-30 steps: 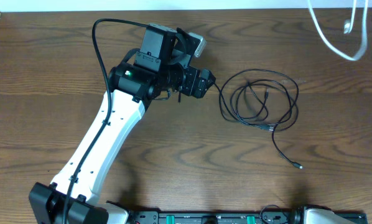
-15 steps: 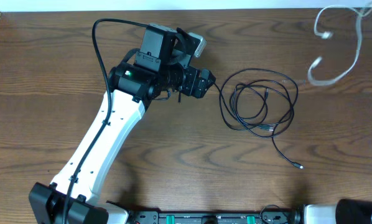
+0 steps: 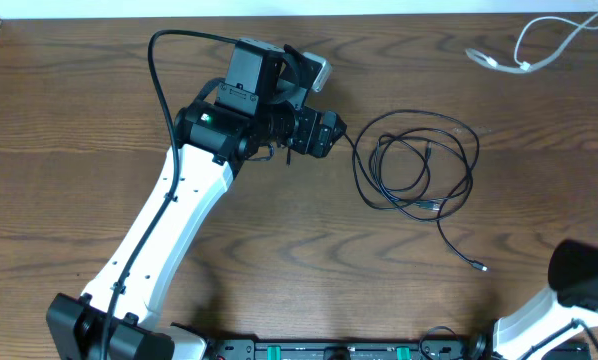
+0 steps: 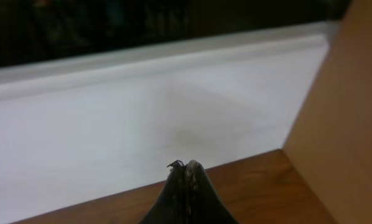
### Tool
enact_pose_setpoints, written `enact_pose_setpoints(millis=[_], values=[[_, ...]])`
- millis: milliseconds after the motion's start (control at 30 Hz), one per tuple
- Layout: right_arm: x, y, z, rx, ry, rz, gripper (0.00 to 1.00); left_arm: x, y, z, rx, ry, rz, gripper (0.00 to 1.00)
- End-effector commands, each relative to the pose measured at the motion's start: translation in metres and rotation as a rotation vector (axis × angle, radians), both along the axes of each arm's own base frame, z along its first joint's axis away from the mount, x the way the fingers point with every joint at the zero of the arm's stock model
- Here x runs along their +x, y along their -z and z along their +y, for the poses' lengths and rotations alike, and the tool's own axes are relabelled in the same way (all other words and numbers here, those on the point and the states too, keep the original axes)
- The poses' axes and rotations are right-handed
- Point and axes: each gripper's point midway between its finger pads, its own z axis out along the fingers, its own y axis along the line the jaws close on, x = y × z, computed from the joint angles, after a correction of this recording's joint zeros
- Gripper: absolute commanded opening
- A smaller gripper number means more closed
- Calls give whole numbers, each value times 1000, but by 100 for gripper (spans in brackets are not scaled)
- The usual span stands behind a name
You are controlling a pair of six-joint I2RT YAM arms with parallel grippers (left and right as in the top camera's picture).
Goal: Untangle cables
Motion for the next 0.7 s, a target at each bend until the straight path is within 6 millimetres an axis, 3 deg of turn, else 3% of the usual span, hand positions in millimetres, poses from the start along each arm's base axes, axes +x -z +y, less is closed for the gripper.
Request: enact_pose_setpoints(millis=[0, 167, 467, 667], values=[[10, 21, -36, -19, 60, 25, 1, 0, -2, 2, 8, 6, -19, 87], [15, 49, -79, -8, 126, 53, 1, 0, -2, 2, 8, 6, -19, 87], [-4, 99, -160, 81, 269, 109, 1, 0, -2, 2, 8, 6, -18, 87], [3, 171, -194, 184, 266, 188, 1, 1, -1, 2, 9, 5, -16, 87]])
